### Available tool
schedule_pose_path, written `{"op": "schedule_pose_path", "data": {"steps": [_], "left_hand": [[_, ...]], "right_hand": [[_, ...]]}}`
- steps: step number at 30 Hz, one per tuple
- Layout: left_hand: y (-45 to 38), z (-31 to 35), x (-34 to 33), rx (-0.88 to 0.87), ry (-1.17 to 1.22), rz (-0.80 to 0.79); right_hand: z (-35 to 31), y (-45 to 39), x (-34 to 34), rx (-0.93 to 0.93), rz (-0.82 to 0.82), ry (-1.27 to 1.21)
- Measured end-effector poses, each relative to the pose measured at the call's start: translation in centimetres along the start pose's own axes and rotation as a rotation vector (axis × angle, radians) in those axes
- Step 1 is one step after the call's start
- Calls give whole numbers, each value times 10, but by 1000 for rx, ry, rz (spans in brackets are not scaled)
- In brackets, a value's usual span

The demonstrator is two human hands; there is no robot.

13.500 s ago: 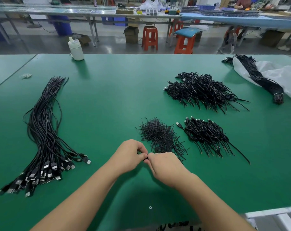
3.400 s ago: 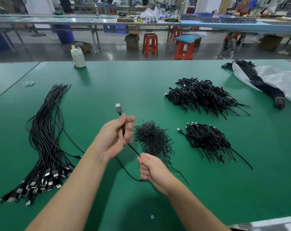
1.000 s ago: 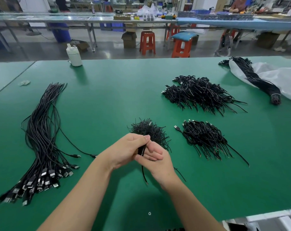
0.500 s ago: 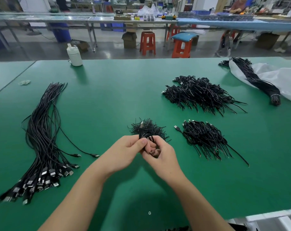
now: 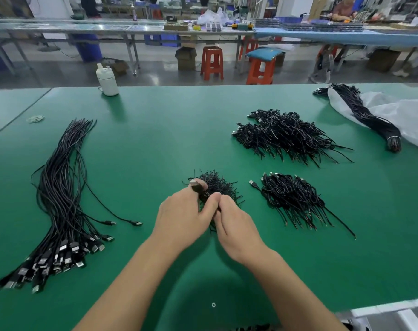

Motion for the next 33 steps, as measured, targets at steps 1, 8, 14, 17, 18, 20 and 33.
{"op": "schedule_pose_path", "data": {"steps": [1,8,14,17,18,20,33], "left_hand": [[-3,2,-2,-33,94,-49],[-17,5,-17,-17,215,-233],[-25,1,-31,15,191,-277],[-26,0,-39,28,200,-267],[-26,1,-43,27,233,-279],[-23,0,-51,54,370,-318],[38,19,-150,-336,-107,-487]], "right_hand": [[1,1,0,1,-11,-3],[8,0,-6,-14,-61,-22],[18,-3,-12,-134,-85,-269],[21,0,-16,-137,-105,-153],[24,1,-16,-137,-111,-101],[31,1,-14,-145,-104,-40],[163,35,14,-670,100,-128]]}}
Point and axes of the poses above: each hand's wrist, its own y-axis away from the middle knuckle, its own x-axis out of the back of the hand, z = x × y, the point moved 9 cm from there along -y, towards the middle knuckle, and after that the axes turned 7 degrees about z, right-handed, at the moved point
